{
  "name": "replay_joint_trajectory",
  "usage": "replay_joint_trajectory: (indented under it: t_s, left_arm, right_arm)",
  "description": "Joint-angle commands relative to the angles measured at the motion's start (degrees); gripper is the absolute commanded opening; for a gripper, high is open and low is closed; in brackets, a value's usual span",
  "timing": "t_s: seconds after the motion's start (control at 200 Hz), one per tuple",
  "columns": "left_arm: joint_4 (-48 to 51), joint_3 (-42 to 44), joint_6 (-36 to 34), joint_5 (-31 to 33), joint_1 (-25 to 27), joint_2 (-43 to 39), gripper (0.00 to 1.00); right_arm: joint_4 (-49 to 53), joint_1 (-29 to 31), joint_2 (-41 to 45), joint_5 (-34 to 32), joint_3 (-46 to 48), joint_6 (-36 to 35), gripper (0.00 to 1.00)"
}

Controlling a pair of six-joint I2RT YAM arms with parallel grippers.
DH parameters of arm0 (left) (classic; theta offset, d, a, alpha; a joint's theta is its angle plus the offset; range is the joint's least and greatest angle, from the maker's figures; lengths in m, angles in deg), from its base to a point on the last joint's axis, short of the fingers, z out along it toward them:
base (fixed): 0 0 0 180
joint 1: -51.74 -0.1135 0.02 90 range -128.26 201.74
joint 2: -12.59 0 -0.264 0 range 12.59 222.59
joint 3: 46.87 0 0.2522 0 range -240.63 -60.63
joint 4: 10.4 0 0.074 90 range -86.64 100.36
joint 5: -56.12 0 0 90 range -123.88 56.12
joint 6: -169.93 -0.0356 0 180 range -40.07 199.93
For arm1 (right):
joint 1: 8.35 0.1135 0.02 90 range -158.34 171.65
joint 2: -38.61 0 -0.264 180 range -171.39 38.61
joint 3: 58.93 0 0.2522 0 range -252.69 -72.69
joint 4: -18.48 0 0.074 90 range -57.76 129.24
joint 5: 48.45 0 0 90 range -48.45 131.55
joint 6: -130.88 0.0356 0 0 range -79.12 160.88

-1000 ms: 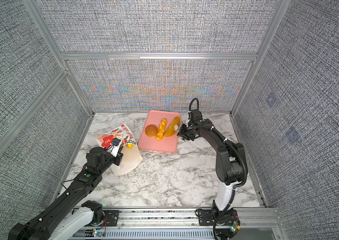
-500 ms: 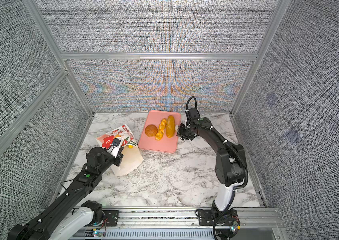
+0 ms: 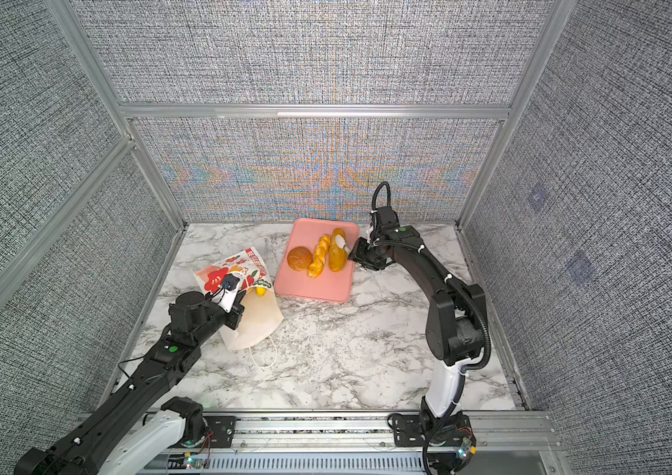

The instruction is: Take the fake bread out of the paper bag

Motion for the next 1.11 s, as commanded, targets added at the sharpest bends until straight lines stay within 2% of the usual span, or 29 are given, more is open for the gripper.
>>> replay_joint_trajectory:
  t_s: [0.0, 0.27, 0.54, 0.68, 0.745, 0.845, 0.95, 1.1]
  left_arm:
    - [-1.36, -0.25, 0.77, -0.91, -0.02, -0.1, 0.0]
    - [-0.98, -0.34, 0.42, -0.37, -0.07, 0.53, 0.0]
    - [-0.8, -0.5, 0.33, -0.48, -0.06, 0.95, 0.0]
    - [-0.79, -0.5, 0.31, -0.6, -0.06, 0.78, 0.0]
    - [-0.8, -0.48, 0.37, -0.7, -0.06, 0.79, 0.0]
    - [-0.9, -0.5, 0.39, -1.07, -0.06, 0.95, 0.0]
    - [-0.77, -0.59, 0.42, -1.07, -0.07, 1.04, 0.0]
    - [-0.77, -0.46, 0.42, -1.06, -0.06, 1.03, 0.0]
  right_arm:
    - [1.63, -0.94, -1.59, 2.5, -1.86, -3.44, 0.52]
    - [5.5, -1.29, -6.73, 4.52, -5.86, -8.38, 0.53]
    - [4.37, -1.22, -6.12, 4.9, -4.65, -8.83, 0.53]
    - [-3.02, -0.11, 0.3, 1.63, 5.91, -6.22, 0.57]
    - [-9.68, 0.89, 4.78, 0.52, 13.73, -4.58, 0.68]
    - [-17.31, 1.76, 9.54, -0.55, 23.15, -2.04, 0.76]
    - [-23.78, 2.68, 11.62, -0.4, 31.25, 0.75, 0.78]
    - [-28.07, 3.48, 10.94, -0.45, 36.28, 2.01, 0.81]
